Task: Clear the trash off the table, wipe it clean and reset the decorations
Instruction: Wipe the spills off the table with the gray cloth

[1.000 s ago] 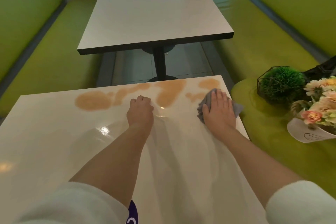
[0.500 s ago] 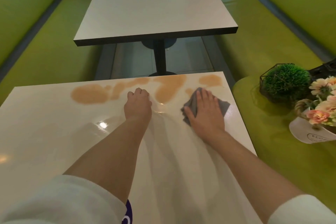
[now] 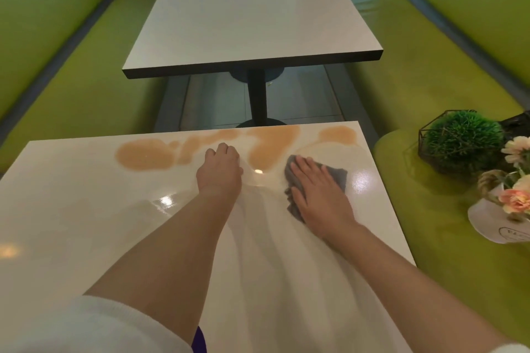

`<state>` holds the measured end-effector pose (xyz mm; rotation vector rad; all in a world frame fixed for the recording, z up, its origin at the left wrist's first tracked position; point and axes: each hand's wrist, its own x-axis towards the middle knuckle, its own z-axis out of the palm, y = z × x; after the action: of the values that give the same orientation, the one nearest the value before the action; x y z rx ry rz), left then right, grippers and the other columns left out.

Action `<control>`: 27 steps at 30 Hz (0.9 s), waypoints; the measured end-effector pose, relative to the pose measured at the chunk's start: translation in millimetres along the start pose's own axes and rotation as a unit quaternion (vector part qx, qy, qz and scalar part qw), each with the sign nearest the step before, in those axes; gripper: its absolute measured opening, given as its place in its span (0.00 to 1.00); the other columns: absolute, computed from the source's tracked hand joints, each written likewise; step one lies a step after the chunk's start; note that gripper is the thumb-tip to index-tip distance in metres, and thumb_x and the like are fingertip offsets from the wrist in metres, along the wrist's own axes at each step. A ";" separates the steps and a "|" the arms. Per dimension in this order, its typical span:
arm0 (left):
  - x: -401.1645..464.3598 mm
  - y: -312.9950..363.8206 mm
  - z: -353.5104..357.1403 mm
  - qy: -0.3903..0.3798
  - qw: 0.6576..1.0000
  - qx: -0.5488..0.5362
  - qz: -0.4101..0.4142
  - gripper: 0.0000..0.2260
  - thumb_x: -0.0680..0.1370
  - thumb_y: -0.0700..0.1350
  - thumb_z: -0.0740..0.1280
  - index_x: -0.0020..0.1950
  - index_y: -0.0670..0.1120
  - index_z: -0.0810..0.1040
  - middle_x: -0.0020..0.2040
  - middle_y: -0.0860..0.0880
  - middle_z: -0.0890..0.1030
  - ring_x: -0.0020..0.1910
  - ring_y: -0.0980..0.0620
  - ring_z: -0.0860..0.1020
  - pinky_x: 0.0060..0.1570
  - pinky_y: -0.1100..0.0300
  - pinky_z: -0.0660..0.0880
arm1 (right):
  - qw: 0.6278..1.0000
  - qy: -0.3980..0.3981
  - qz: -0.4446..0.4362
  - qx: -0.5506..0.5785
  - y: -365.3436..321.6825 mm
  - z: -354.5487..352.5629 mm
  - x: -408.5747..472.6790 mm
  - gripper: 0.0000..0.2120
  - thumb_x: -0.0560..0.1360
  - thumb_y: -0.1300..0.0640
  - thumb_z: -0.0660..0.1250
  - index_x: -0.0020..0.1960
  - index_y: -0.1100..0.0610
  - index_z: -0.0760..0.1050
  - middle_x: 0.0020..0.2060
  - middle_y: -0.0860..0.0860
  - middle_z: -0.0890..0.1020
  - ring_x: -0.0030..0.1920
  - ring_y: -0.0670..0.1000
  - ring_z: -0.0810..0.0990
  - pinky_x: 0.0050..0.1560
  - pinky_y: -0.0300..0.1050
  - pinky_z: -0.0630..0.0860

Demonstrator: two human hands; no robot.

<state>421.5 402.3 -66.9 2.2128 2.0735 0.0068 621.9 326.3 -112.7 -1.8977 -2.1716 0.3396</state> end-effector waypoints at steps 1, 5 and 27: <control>1.4 0.0 -0.4 -0.005 1.000 0.005 0.002 0.14 0.82 0.49 0.61 0.66 0.47 0.70 0.63 0.49 0.70 0.61 0.47 0.68 0.41 0.57 0.72 | 1.000 0.018 0.008 0.021 6.9 0.4 -6.9 0.31 0.78 0.44 0.38 0.79 0.50 0.53 0.79 0.46 0.54 0.78 0.45 0.48 0.78 0.46 0.44; 7.0 0.1 -2.4 -0.002 1.000 0.012 -0.003 0.14 0.81 0.50 0.63 0.65 0.48 0.70 0.62 0.50 0.70 0.60 0.48 0.68 0.41 0.57 0.74 | 0.929 0.192 0.201 0.246 32.8 -10.1 -4.5 0.25 0.80 0.48 0.46 0.74 0.50 0.66 0.71 0.50 0.71 0.73 0.50 0.64 0.75 0.56 0.60; 11.6 -2.4 -2.6 0.001 0.999 0.040 0.025 0.16 0.80 0.53 0.64 0.66 0.48 0.70 0.62 0.51 0.71 0.60 0.48 0.69 0.40 0.59 0.71 | 0.979 0.070 0.174 -0.074 63.0 -18.2 67.8 0.34 0.78 0.44 0.33 0.79 0.56 0.51 0.79 0.55 0.55 0.78 0.56 0.52 0.77 0.54 0.50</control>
<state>419.7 414.2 -65.3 2.3103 2.0544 -0.0698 678.0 402.0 -114.4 -2.3110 -1.8179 0.0999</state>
